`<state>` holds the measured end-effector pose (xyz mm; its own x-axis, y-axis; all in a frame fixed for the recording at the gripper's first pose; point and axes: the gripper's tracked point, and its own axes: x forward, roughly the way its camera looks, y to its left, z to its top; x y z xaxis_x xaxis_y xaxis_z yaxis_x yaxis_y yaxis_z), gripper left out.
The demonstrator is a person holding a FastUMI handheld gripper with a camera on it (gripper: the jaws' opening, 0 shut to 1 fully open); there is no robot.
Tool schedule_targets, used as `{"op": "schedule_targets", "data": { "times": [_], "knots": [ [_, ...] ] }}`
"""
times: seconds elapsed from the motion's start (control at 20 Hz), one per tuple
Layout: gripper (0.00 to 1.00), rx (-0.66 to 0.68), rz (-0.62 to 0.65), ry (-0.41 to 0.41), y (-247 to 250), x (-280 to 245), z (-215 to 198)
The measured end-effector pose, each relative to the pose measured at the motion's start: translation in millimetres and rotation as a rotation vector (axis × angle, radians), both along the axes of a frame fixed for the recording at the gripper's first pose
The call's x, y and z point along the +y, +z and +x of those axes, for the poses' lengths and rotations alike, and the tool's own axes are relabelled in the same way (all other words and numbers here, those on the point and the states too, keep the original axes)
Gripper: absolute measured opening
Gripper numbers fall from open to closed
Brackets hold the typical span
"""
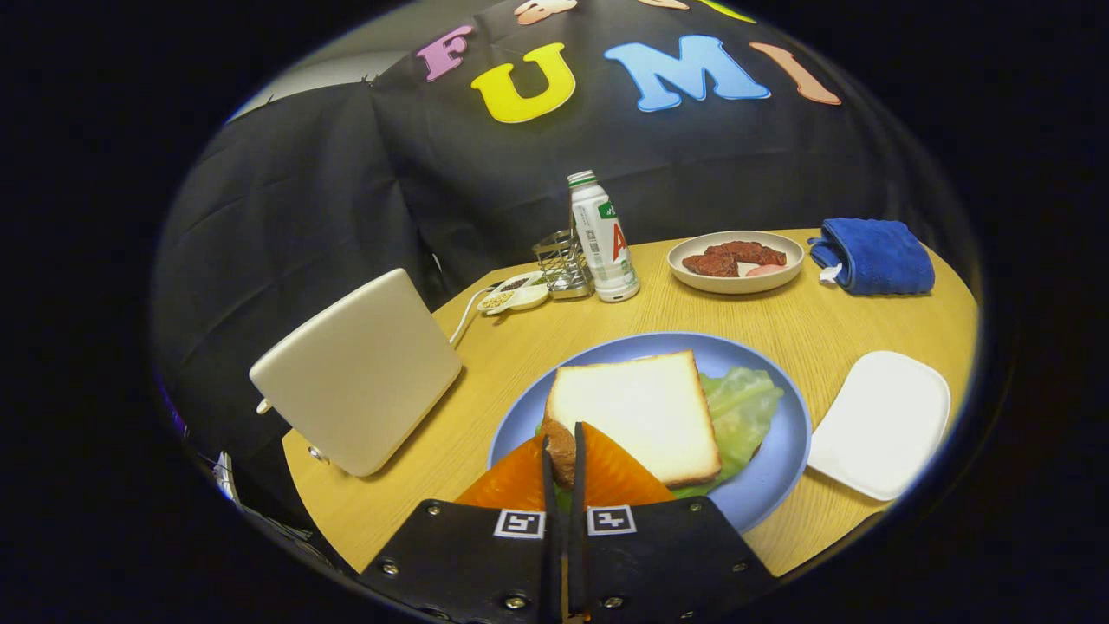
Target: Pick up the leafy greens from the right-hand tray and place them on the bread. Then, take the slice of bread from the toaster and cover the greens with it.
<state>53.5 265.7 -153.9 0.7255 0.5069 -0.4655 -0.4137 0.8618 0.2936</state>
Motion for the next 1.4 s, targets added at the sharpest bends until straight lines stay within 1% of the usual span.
{"op": "schedule_targets", "data": {
  "times": [0.2,0.25,0.3,0.35,0.5,0.7,0.75,0.9,0.95,1.0,1.15,1.4],
  "knots": [
    [0.04,-0.055,-0.023,-0.006,5.2,-1.4,-0.8],
    [0.07,-0.056,-0.012,0.004,6.1,0.5,-2.0],
    [0.08,-0.023,0.013,0.022,1.5,7.0,-5.6],
    [0.30,0.022,0.026,0.036,-3.0,8.5,-11.1],
    [0.30,0.017,0.061,0.027,-0.8,8.3,-9.1],
    [0.31,-0.003,0.067,0.031,3.3,10.6,-10.7],
    [0.36,-0.024,0.062,0.021,8.0,8.8,-10.0],
    [0.36,-0.106,0.049,-0.002,23.4,5.4,-6.6],
    [0.41,-0.119,0.047,-0.011,24.9,4.0,-3.3],
    [0.42,-0.129,0.050,-0.017,29.4,-0.4,-3.8],
    [0.42,-0.174,0.039,-0.057,41.9,-14.2,2.2],
    [0.42,-0.297,-0.049,-0.155,68.6,-56.0,15.6]
  ]
}}
